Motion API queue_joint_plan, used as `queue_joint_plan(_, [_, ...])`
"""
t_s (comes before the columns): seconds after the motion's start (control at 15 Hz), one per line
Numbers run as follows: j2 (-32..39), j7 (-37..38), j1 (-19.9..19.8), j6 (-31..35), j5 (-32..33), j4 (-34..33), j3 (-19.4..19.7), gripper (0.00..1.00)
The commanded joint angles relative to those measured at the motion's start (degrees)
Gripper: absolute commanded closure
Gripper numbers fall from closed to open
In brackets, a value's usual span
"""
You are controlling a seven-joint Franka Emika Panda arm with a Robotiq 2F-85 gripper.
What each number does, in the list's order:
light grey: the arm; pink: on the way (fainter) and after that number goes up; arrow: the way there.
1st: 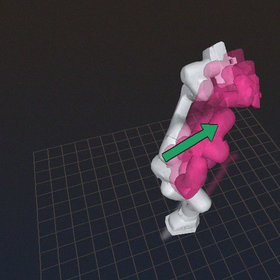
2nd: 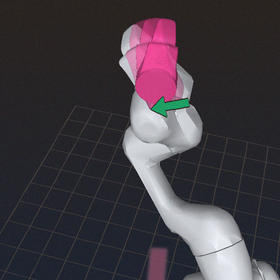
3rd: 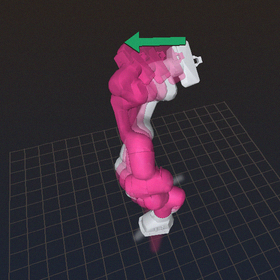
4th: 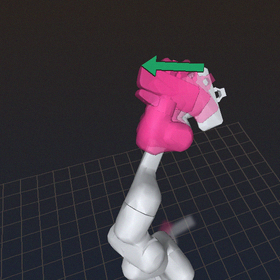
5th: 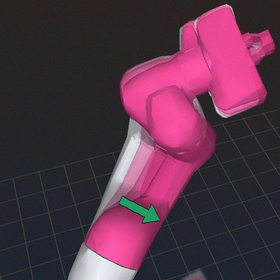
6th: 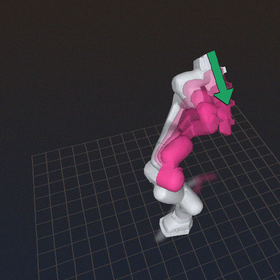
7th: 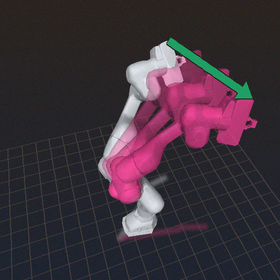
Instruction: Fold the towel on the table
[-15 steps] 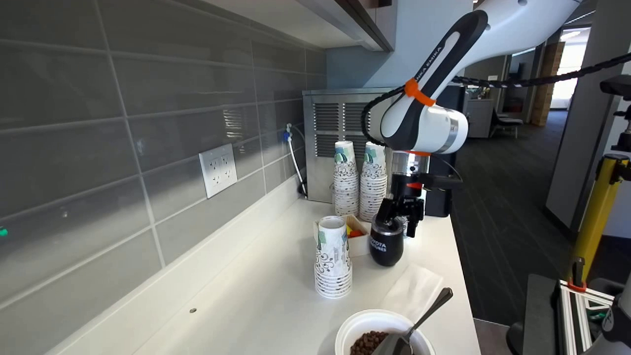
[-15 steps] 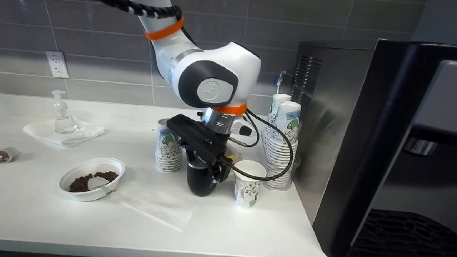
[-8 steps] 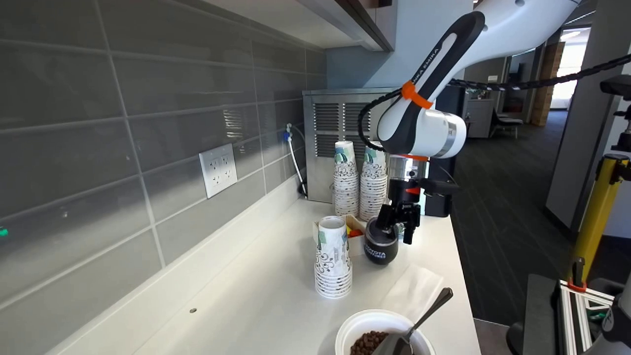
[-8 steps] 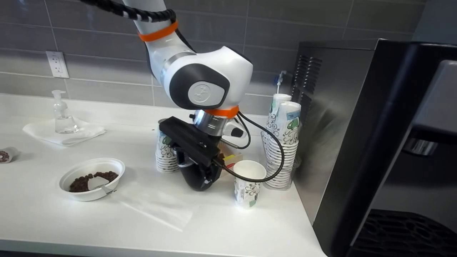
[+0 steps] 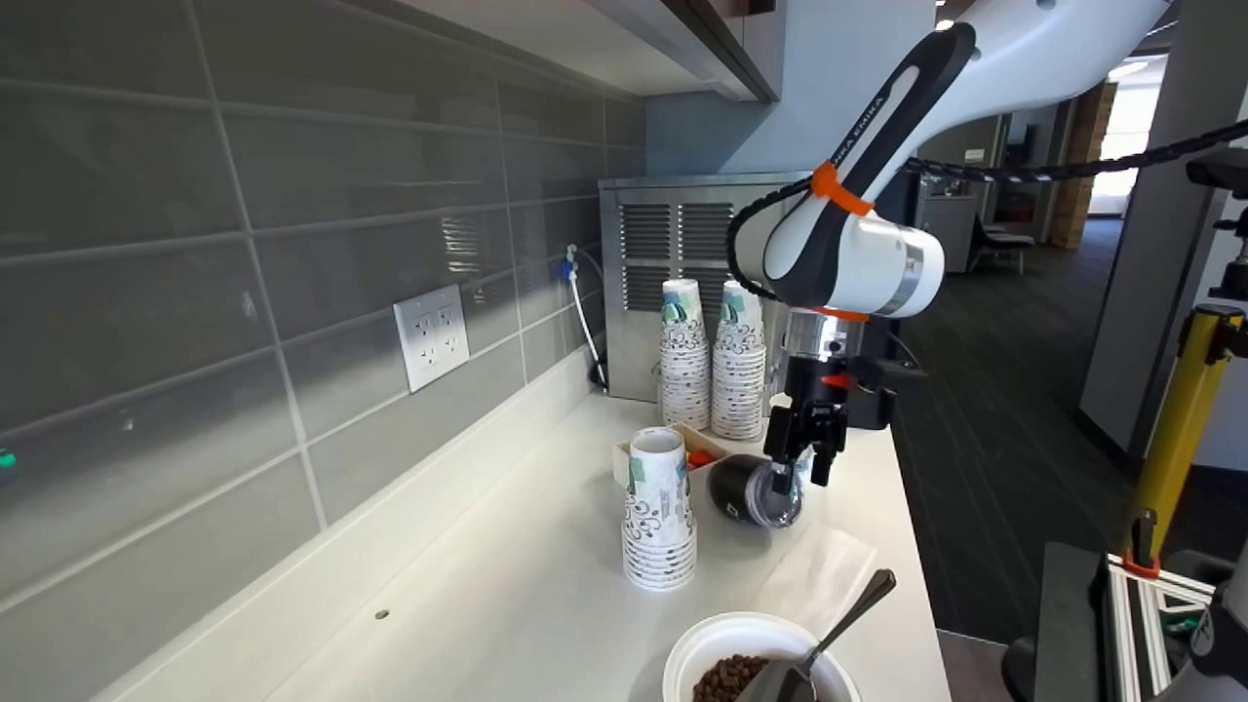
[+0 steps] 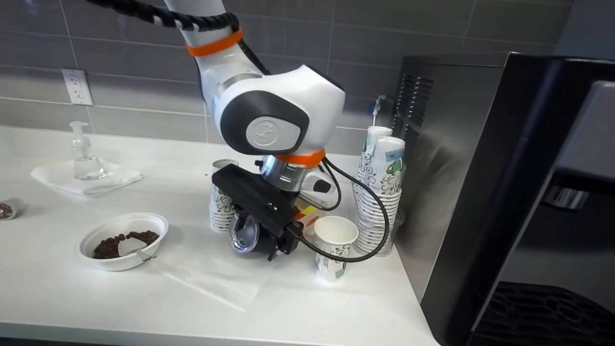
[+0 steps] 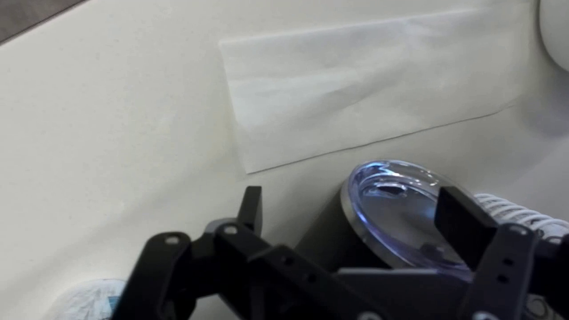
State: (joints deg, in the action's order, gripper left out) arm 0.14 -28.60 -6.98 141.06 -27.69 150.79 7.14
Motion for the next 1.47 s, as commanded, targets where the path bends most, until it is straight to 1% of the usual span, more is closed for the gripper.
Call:
queue_joint_plan(0.0, [-1.51,-1.6,-0.32,2.9,-3.38,1.4,0.23,0.0])
queue_joint_plan(0.4, [2.16,-0.26,0.11,6.78,-7.81,-1.18,-0.6,0.0])
queue_joint_plan(0.67, [5.29,0.93,0.11,8.74,-9.94,-4.27,-1.53,0.0])
queue_joint_plan(1.07, [10.95,1.86,-0.69,8.96,-10.45,-9.86,-4.0,0.0])
queue_joint_plan(1.4, [13.63,1.83,-1.94,8.14,-9.71,-12.25,-5.42,0.0])
